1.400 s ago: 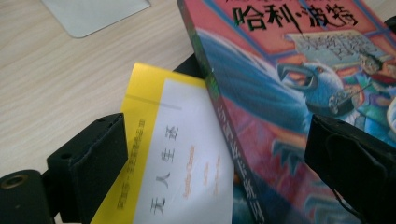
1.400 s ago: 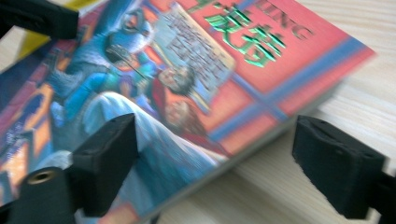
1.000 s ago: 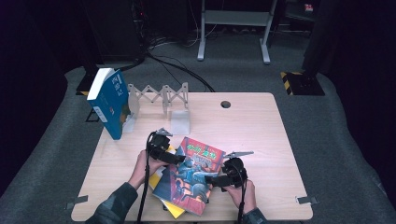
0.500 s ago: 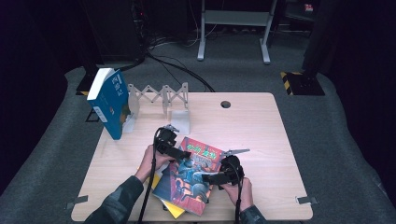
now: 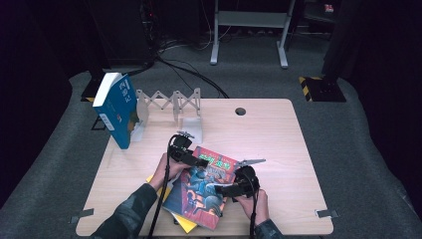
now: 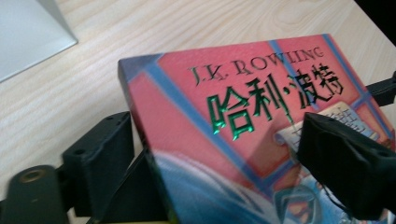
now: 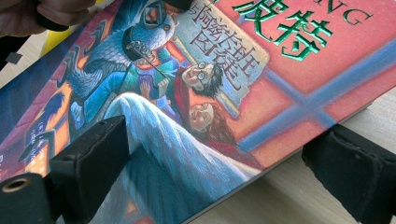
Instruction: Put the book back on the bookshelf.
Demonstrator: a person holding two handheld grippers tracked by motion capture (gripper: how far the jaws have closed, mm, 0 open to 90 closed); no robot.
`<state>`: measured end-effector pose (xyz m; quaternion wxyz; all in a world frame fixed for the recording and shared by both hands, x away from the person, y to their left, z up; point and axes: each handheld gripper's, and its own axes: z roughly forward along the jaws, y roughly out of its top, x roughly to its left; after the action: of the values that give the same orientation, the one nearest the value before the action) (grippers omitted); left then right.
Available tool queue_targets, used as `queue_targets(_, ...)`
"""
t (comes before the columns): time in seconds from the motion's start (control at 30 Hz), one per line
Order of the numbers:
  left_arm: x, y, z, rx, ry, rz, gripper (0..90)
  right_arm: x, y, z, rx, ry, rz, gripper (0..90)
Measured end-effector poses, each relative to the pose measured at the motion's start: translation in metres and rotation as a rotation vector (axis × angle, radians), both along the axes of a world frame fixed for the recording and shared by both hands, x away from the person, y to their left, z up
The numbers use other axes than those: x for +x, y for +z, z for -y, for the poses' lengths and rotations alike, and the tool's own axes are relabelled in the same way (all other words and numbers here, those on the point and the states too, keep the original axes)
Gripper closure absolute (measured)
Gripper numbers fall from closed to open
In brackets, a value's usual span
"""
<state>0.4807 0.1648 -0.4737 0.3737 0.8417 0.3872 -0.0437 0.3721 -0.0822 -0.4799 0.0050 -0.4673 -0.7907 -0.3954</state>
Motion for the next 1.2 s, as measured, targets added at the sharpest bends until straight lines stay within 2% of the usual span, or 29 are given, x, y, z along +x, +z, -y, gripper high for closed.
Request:
queue_targets(0.03,0.0,0.001,0.0,0.008,0.011,0.003,11.8,0.0,0.0,0.0,-0.001,-0.002,-0.005,6.9)
queue_targets(0.13,-0.001,0.001,-0.002,-0.013,0.035,-0.006,14.7,0.0,0.0,-0.001,0.001,-0.005,-0.005,6.9)
queue_targets(0.23,-0.001,0.003,-0.004,-0.01,0.025,-0.007,17.4,0.001,-0.001,-0.002,0.011,-0.01,-0.015,6.9)
queue_targets(0.27,-0.002,0.004,-0.003,-0.01,0.03,-0.014,17.6,0.002,-0.001,-0.002,0.008,-0.005,-0.006,6.9)
queue_targets(0.43,-0.006,0.014,-0.002,0.006,0.044,0.023,20.4,0.001,0.0,-0.004,0.01,-0.008,-0.01,7.4)
queue_targets(0.47,-0.008,0.018,-0.002,0.011,0.058,0.044,21.8,0.001,0.001,-0.004,0.007,-0.008,-0.011,7.8)
queue_targets(0.57,-0.011,0.027,-0.004,0.023,0.057,0.067,25.6,0.002,0.003,-0.006,-0.011,0.003,0.017,7.9)
queue_targets(0.7,-0.015,0.031,-0.01,0.028,0.079,0.064,29.5,0.002,0.005,-0.011,-0.028,0.011,0.034,7.9)
queue_targets(0.73,-0.016,0.031,-0.012,0.024,0.081,0.055,30.4,0.002,0.006,-0.013,-0.028,0.004,0.026,7.9)
queue_targets(0.83,-0.02,0.034,-0.016,0.018,0.096,0.066,32.6,0.003,0.007,-0.015,-0.034,0.012,0.045,7.9)
queue_targets(0.93,-0.022,0.033,-0.019,0.005,0.122,0.064,34.8,0.004,0.008,-0.018,-0.036,0.024,0.058,8.3)
queue_targets(1.03,-0.019,0.025,-0.021,0.005,0.135,0.034,35.9,0.005,0.008,-0.022,-0.051,0.028,0.056,8.5)
queue_targets(1.07,-0.019,0.023,-0.02,0.038,0.14,0.057,38.8,0.006,0.007,-0.022,-0.055,0.033,0.056,8.5)
queue_targets(1.1,-0.019,0.021,-0.019,0.049,0.142,0.05,43.7,0.006,0.007,-0.023,-0.062,0.03,0.053,8.6)
queue_targets(1.13,-0.019,0.021,-0.019,0.045,0.143,0.049,43.8,0.006,0.006,-0.023,-0.056,0.024,0.047,8.6)
queue_targets(1.2,-0.018,0.021,-0.018,0.051,0.136,0.059,43.8,0.007,0.005,-0.022,-0.057,0.026,0.066,8.5)
